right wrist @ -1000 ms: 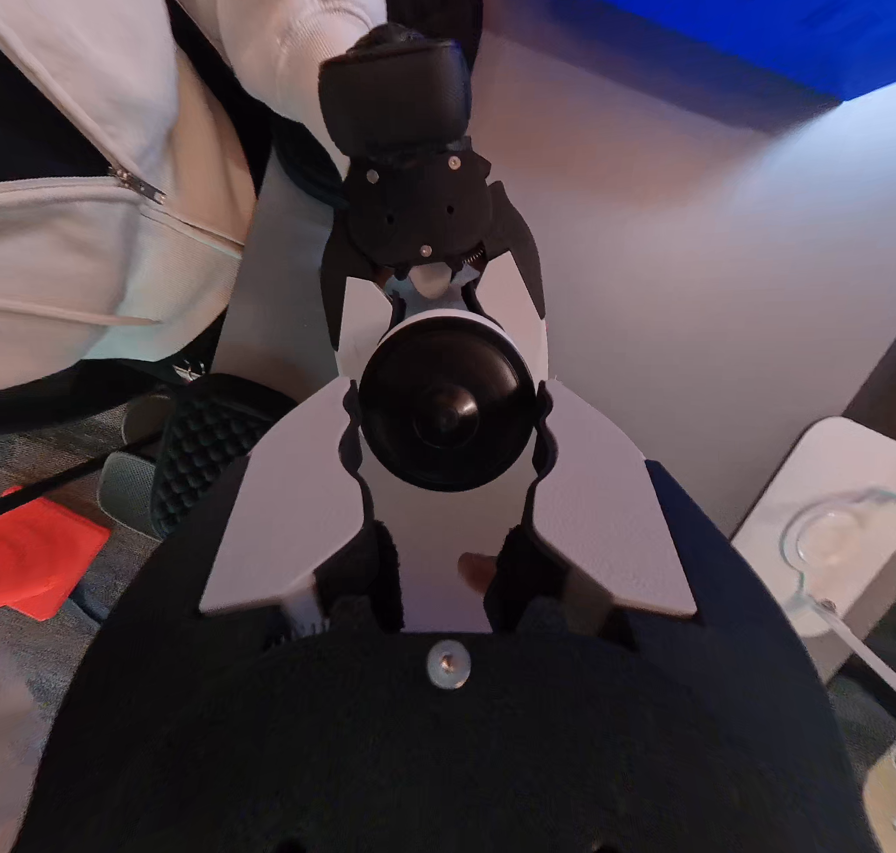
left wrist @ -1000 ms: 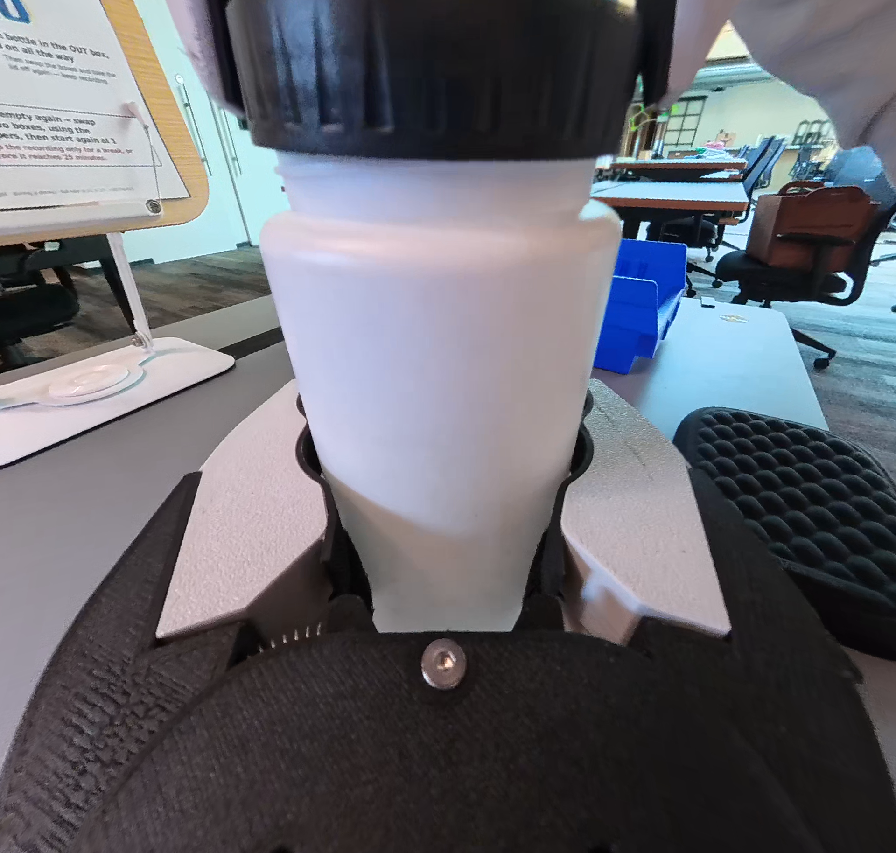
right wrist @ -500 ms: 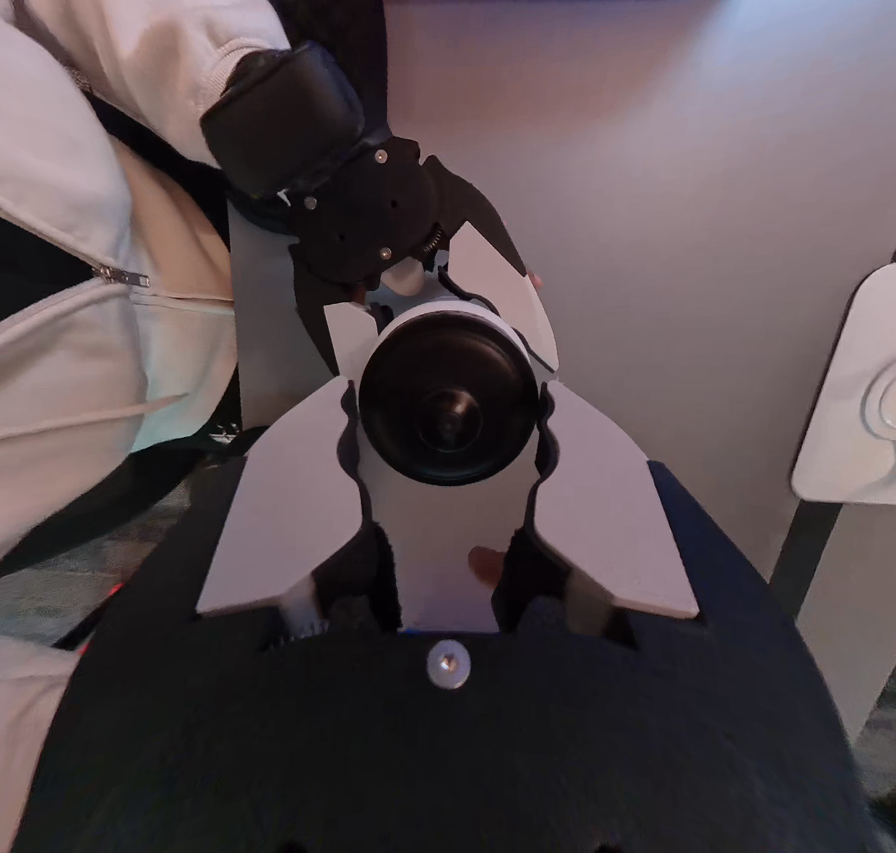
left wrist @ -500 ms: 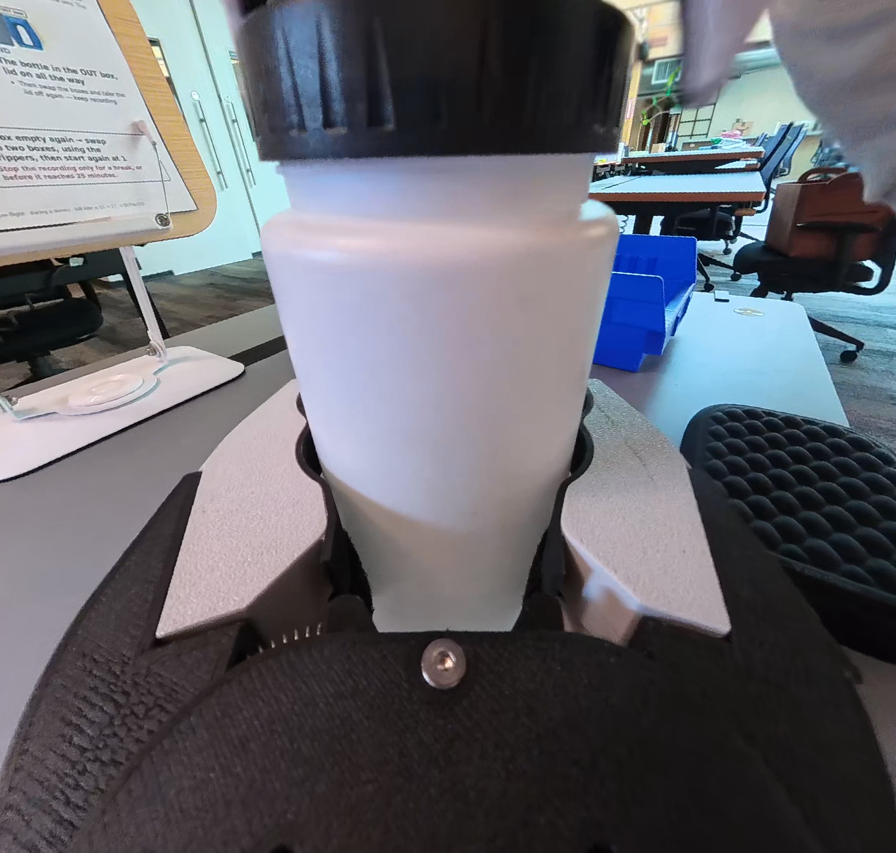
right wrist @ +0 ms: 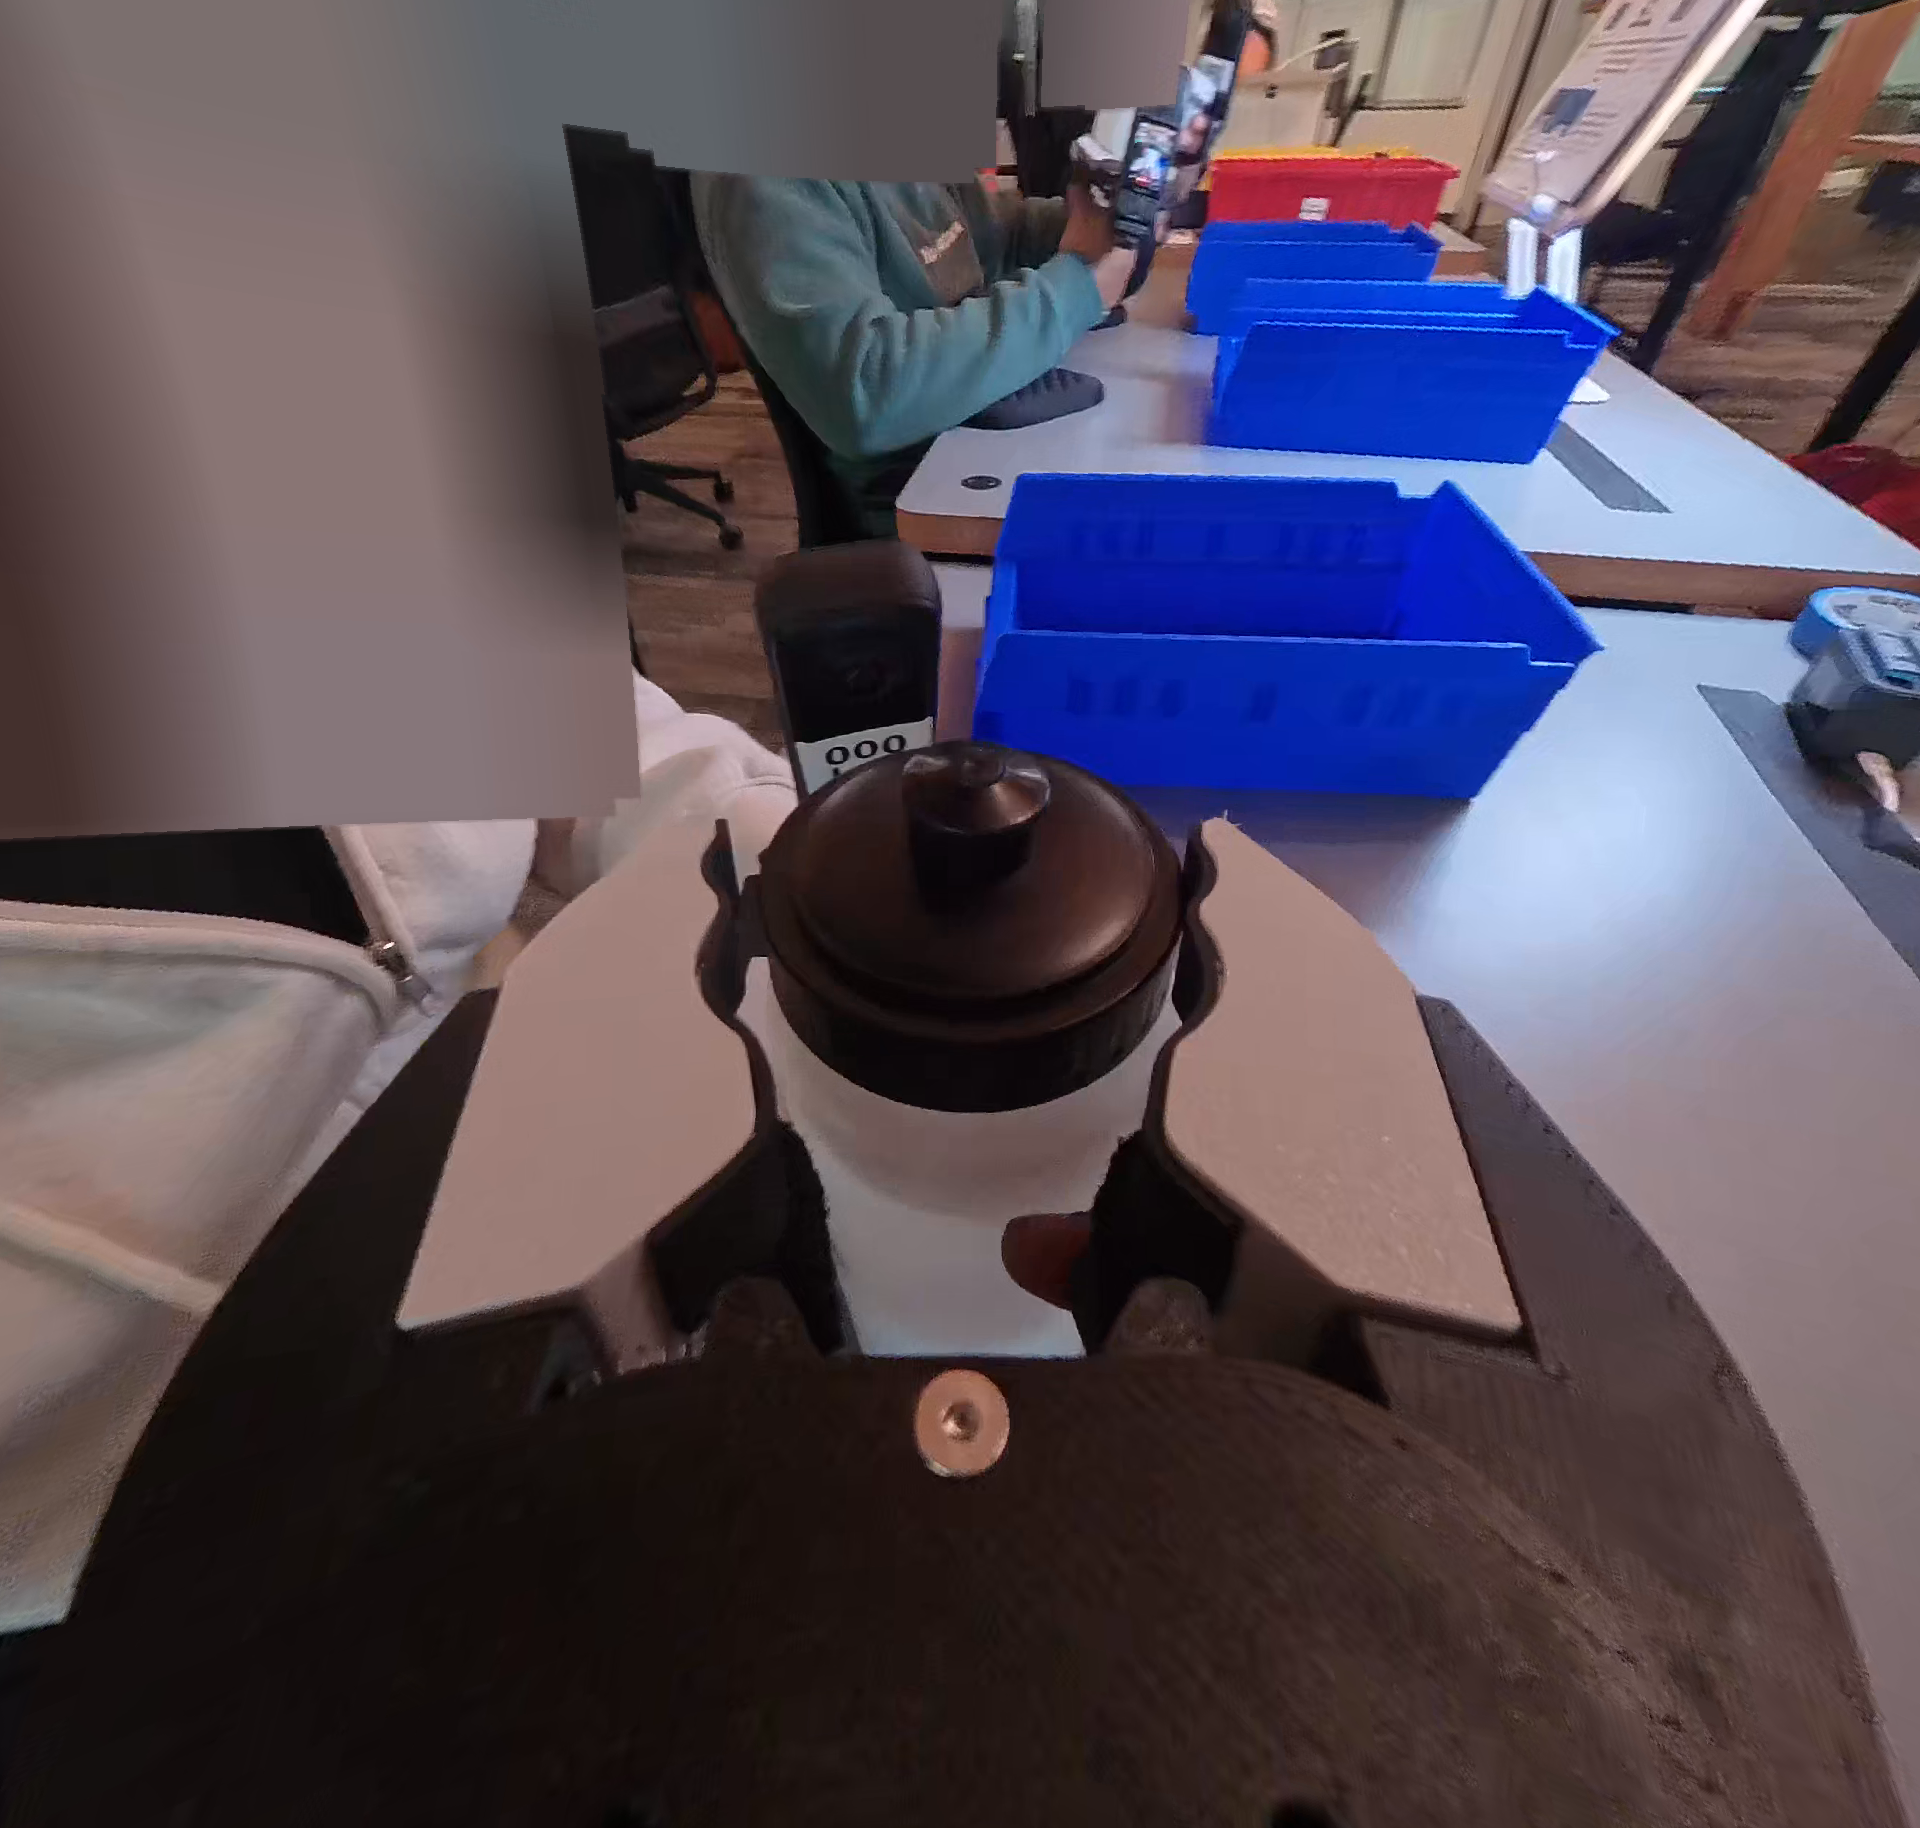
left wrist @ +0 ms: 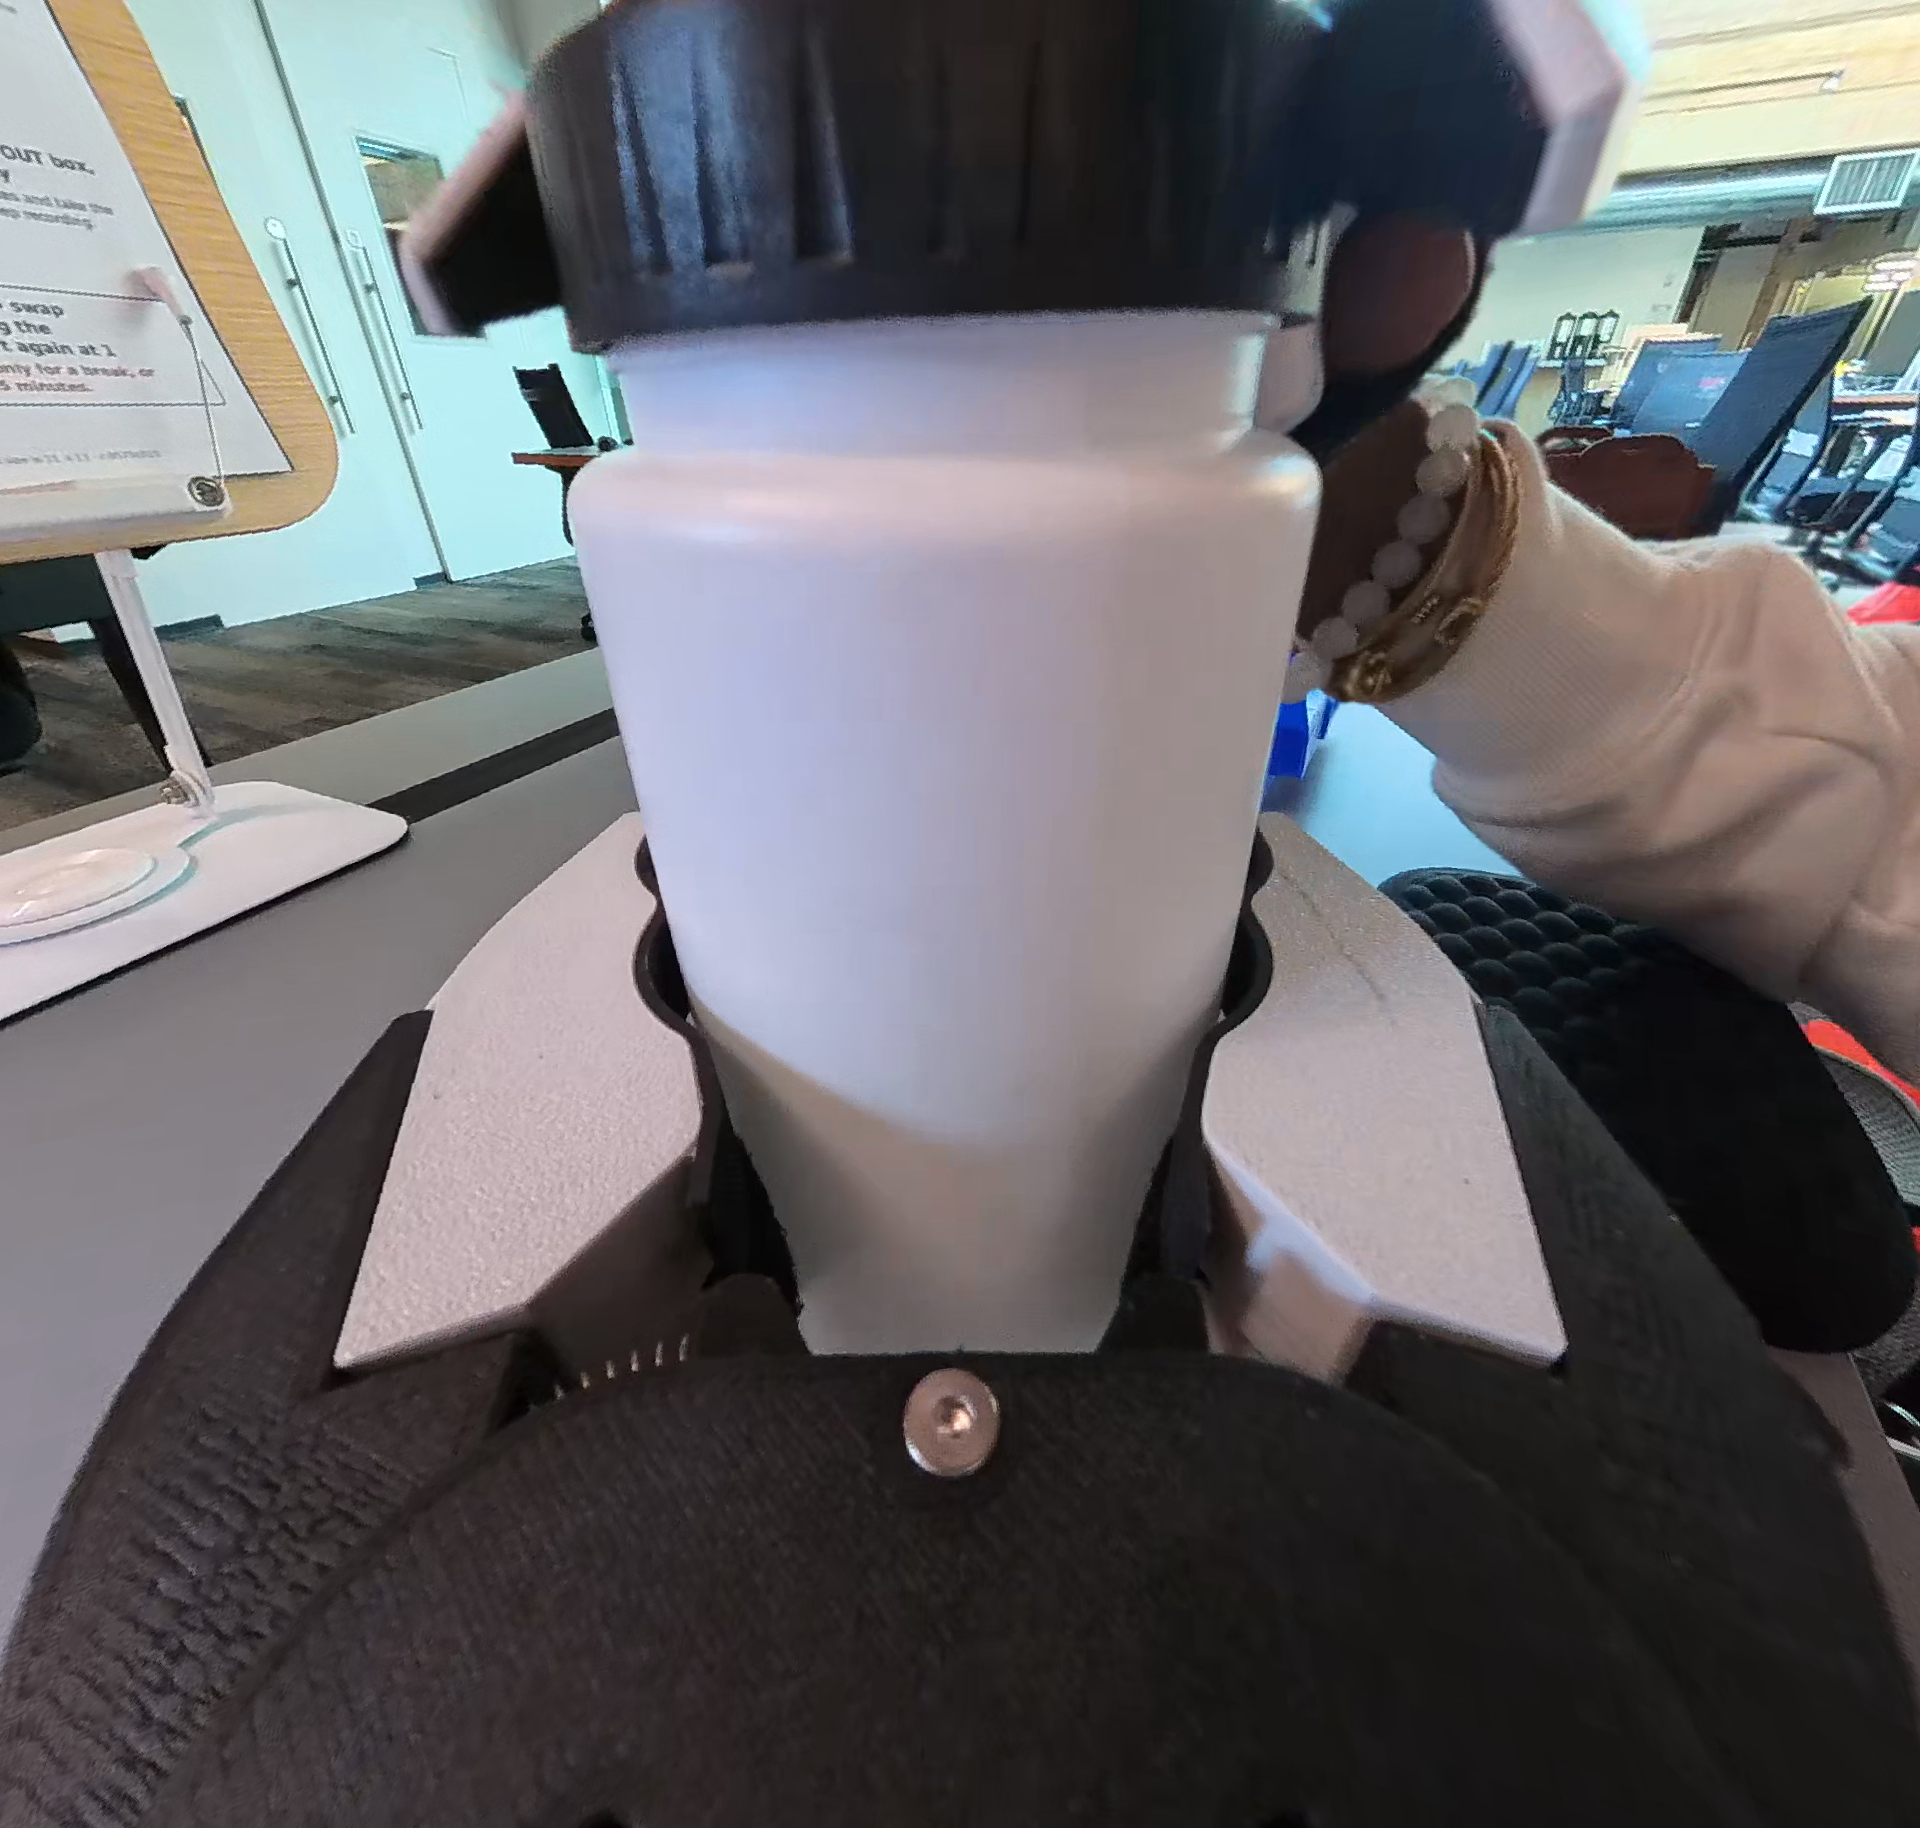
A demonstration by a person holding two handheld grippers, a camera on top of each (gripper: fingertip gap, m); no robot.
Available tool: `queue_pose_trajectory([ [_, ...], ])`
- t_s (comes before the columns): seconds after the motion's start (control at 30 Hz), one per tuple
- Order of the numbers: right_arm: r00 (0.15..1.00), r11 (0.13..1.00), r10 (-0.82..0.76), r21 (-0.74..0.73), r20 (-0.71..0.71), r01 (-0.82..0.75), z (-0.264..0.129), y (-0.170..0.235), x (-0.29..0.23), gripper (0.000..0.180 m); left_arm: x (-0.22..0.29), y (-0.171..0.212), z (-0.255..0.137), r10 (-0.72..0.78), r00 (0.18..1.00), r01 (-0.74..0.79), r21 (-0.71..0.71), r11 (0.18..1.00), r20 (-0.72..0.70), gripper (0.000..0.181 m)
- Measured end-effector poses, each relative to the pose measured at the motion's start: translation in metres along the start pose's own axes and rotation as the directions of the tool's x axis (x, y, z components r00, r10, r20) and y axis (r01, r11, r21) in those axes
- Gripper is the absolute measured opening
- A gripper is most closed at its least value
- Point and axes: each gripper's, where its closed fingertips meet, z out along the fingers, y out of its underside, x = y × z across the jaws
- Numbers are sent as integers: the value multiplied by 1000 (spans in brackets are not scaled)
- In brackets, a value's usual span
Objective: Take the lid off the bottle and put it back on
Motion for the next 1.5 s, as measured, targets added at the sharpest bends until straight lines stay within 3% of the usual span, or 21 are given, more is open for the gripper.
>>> queue_pose_trajectory([
  [0.07, 999, 1000, -14, 13, -49, 15, 0, 1, -1, 83, 1, 0, 1, 15, 1000, -15, -4, 1000, 2, 101],
  [0.2, 987, 996, -15, 80, -160, 28, -3, 1, -10, 105, 2, 1, 3, 25, 1000, -25, -9, 1000, 11, 101],
  [0.3, 948, 992, 4, 121, -319, 36, -15, 2, -4, 89, -1, 1, 2, 5, 1000, -5, -11, 1000, 27, 101],
  [0.4, 922, 984, 39, 177, -384, 32, -25, 3, -10, 79, -1, 1, 2, 11, 1000, -11, -13, 1000, 29, 101],
  [0.57, 931, 976, 53, 214, -360, 27, -43, 3, -24, 67, 0, 1, 2, 10, 1000, -10, -9, 1000, 26, 101],
  [0.67, 939, 960, 82, 279, -334, 15, -48, -10, -12, 84, 0, 1, 2, 4, 1000, -4, -8, 1000, 16, 101],
  [0.8, 974, 987, 16, 162, -225, 21, -21, -7, -1, 101, 3, 1, 2, 15, 1000, -15, -5, 1000, 5, 101],
  [0.9, 989, 997, -15, 78, -149, 27, -3, -2, 0, 92, 1, 1, 2, -1, 1000, 1, -2, 1000, 16, 101],
  [1.17, 961, 997, 5, 74, -275, 16, -17, 3, -12, 96, 3, 1, 4, 10, 1000, -10, -11, 1000, 11, 101],
  [1.2, 955, 997, 13, 78, -295, 11, -21, 5, -14, 95, 3, 1, 4, 9, 1000, -9, -12, 1000, 8, 101],
  [1.33, 945, 997, 13, 75, -326, 12, -37, 8, -29, 63, 0, 1, 2, -4, 1000, 4, -9, 1000, 23, 101],
  [1.4, 981, 997, -24, 72, -192, 38, -40, 10, -55, 46, -3, 0, 1, -33, 999, 33, -4, 999, 23, 101],
  [1.43, 988, 997, -25, 73, -151, 37, -41, 12, -63, 50, -3, 1, 0, -29, 999, 29, -4, 1000, 13, 101],
  [1.5, 970, 997, -45, 50, -240, 59, -45, 16, -47, 75, 1, 1, 1, -8, 1000, 8, -6, 1000, 4, 101],
])
